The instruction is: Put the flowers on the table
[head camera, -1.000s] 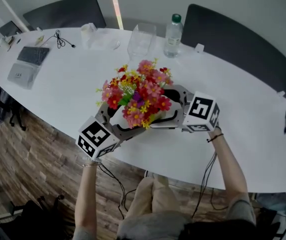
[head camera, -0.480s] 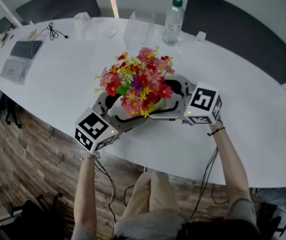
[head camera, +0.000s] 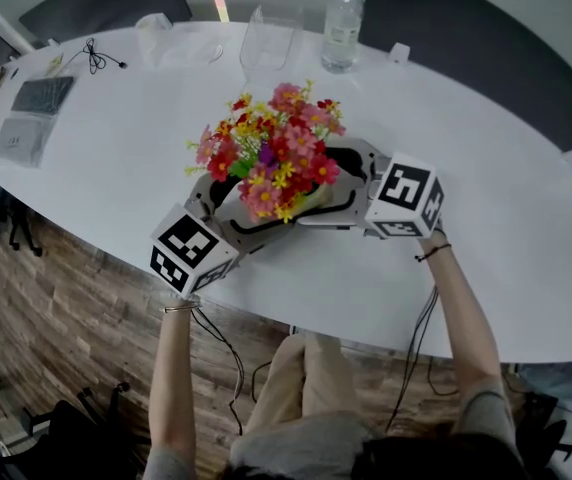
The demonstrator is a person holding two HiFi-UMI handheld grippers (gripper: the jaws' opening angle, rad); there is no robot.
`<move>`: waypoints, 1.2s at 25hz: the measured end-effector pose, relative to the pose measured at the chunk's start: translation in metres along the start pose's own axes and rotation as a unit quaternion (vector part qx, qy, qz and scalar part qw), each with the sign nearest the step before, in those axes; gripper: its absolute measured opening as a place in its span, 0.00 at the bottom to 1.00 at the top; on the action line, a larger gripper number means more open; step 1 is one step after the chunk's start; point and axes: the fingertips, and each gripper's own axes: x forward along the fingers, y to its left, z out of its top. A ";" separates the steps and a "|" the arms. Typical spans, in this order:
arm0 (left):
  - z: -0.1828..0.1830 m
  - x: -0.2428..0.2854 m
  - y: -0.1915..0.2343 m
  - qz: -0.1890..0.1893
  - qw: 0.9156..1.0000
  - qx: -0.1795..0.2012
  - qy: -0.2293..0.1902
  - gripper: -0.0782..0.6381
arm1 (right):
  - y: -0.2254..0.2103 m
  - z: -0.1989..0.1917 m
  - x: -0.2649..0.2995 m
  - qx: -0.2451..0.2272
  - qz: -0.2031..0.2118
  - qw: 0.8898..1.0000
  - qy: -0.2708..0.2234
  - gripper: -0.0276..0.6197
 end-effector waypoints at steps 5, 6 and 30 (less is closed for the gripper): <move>-0.007 0.002 0.000 0.006 1.000 0.002 0.008 0.73 | -0.002 -0.007 0.002 0.001 -0.007 1.000 0.008 0.74; -0.007 0.003 0.001 0.007 1.000 0.002 0.007 0.73 | -0.002 -0.008 0.002 0.003 -0.007 1.000 0.008 0.74; -0.019 0.002 -0.005 0.042 0.998 0.009 0.036 0.73 | 0.001 -0.019 -0.004 0.012 -0.038 0.999 0.021 0.74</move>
